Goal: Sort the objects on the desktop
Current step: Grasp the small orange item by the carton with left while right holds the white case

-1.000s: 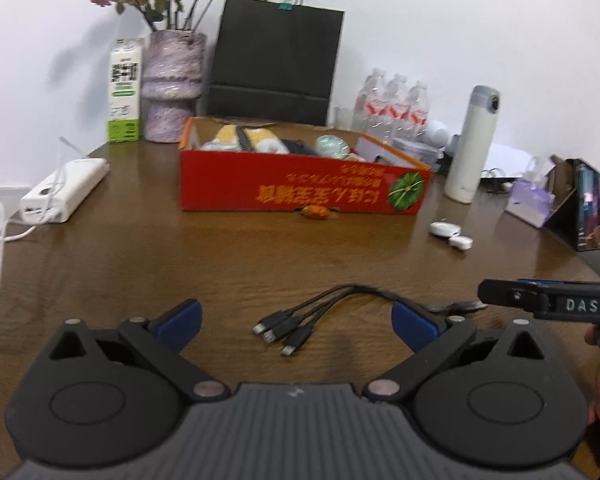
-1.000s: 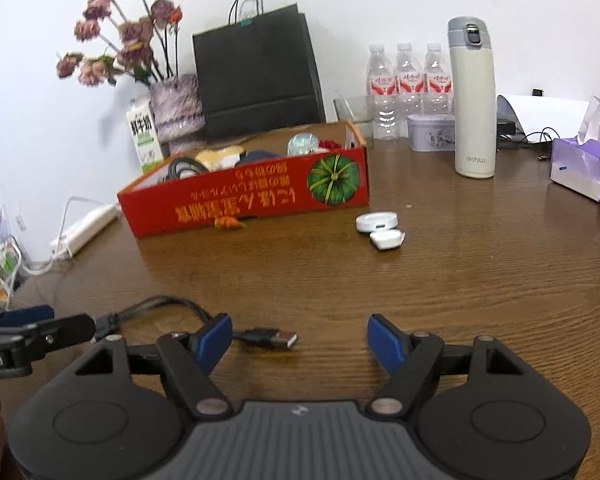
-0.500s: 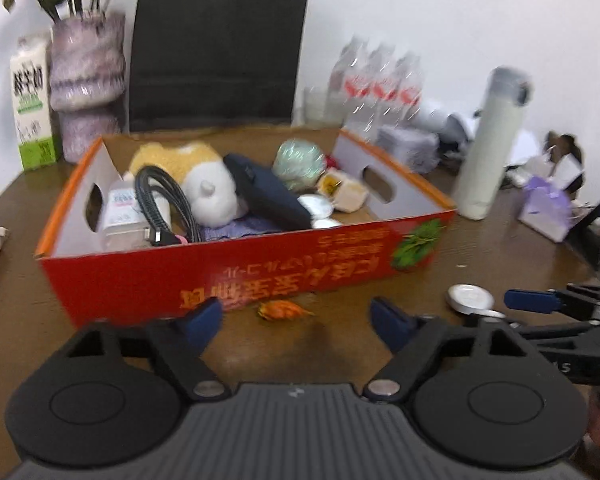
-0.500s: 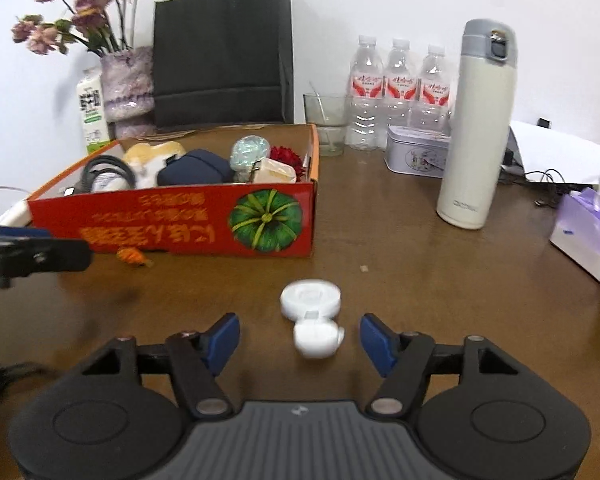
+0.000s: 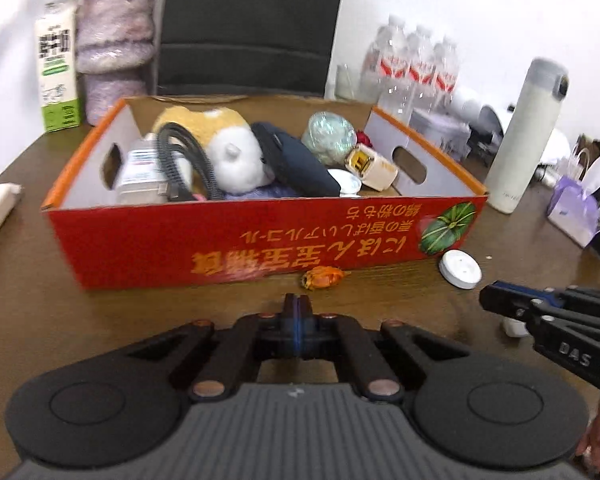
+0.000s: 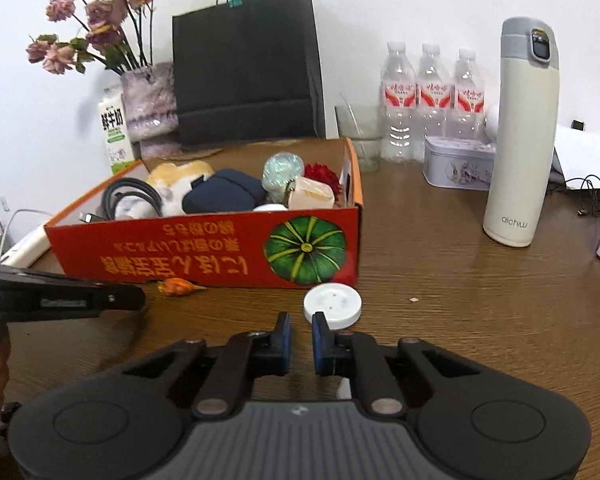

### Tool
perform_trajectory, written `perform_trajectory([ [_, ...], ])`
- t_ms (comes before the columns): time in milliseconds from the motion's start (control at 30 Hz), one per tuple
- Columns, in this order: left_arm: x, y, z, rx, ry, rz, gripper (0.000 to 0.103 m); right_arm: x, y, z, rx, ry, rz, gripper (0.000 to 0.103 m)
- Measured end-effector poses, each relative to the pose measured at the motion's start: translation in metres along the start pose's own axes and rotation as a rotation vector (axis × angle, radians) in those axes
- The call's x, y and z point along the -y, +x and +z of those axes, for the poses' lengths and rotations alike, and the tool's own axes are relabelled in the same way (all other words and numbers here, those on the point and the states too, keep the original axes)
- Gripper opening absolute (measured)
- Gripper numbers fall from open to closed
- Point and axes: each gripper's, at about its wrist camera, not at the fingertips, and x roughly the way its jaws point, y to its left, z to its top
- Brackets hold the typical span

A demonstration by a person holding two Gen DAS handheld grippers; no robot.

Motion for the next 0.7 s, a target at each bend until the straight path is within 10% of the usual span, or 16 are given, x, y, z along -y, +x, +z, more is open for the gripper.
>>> perform_trajectory([
  [400,-0.011,-0.077,-0.041,0.082,-0.001,-0.082,0.002,-0.016,-0.054,-0.017,0.057,-0.002,0.049,0.005],
  [467,-0.007,-0.066,-0.034,0.073,0.022,-0.1,0.008,-0.014,-0.042,-0.011,0.03,-0.03,0.004,0.02],
  [567,0.006,-0.031,-0.014,0.07,0.102,-0.08,0.049,-0.006,-0.011,0.005,-0.034,-0.05,-0.031,0.054],
  [700,0.021,0.018,0.013,-0.02,0.13,0.003,0.057,0.004,0.037,0.019,-0.114,-0.06,-0.091,0.052],
])
